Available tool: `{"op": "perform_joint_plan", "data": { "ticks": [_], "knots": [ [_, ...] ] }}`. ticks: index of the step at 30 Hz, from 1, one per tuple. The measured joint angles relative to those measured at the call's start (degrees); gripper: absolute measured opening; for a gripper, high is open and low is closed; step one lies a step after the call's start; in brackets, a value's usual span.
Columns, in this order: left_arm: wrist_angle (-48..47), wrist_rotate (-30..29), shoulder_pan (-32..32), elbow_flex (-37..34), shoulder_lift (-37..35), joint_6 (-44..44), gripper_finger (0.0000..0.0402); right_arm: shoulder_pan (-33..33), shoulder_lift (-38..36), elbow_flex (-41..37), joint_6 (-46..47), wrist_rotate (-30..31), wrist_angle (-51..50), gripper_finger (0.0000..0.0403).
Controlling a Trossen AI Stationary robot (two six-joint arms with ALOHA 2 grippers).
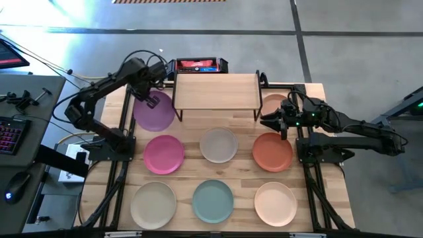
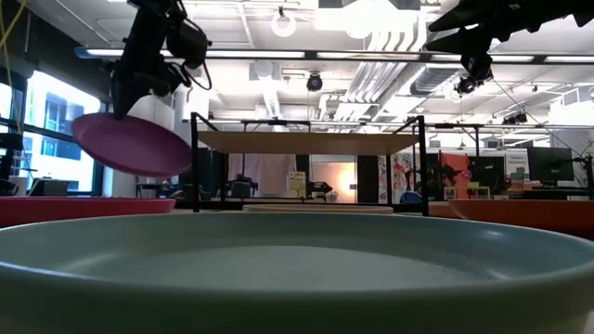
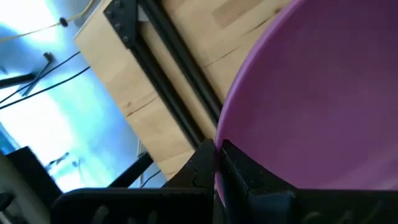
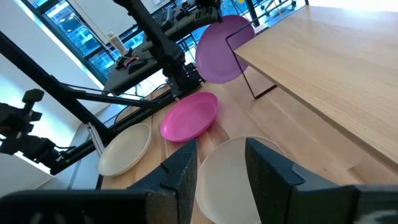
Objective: Place and stack plates onto a shelf
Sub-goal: Put the violet plate on the shelf
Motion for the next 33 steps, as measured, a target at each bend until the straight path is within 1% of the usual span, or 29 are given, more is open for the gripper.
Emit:
{"op": "perform_joint_plan", "data": {
  "ticks": [6,17,27,33],
  "knots": [
    [-0.2,1.7,-2.5,0.0,-2.1,-2.8,0.0000,0.0,0.0,0.0,0.0,0.0,-0.4,0.0119],
    [-0.1,3.6,-2.6,0.0,-3.5,-3.3,0.0000,0.0,0.0,0.0,0.0,0.0,-1.0,0.0119],
    [0.0,-1.8,-0.6,0.0,-3.5,-6.8,0.0000,0.0,0.0,0.0,0.0,0.0,-1.0,0.0119],
    [0.0,-5.8,0.2,0.0,-3.5,-13.4,0.0000,0.0,0.0,0.0,0.0,0.0,-1.0,0.0119]
  ]
}}
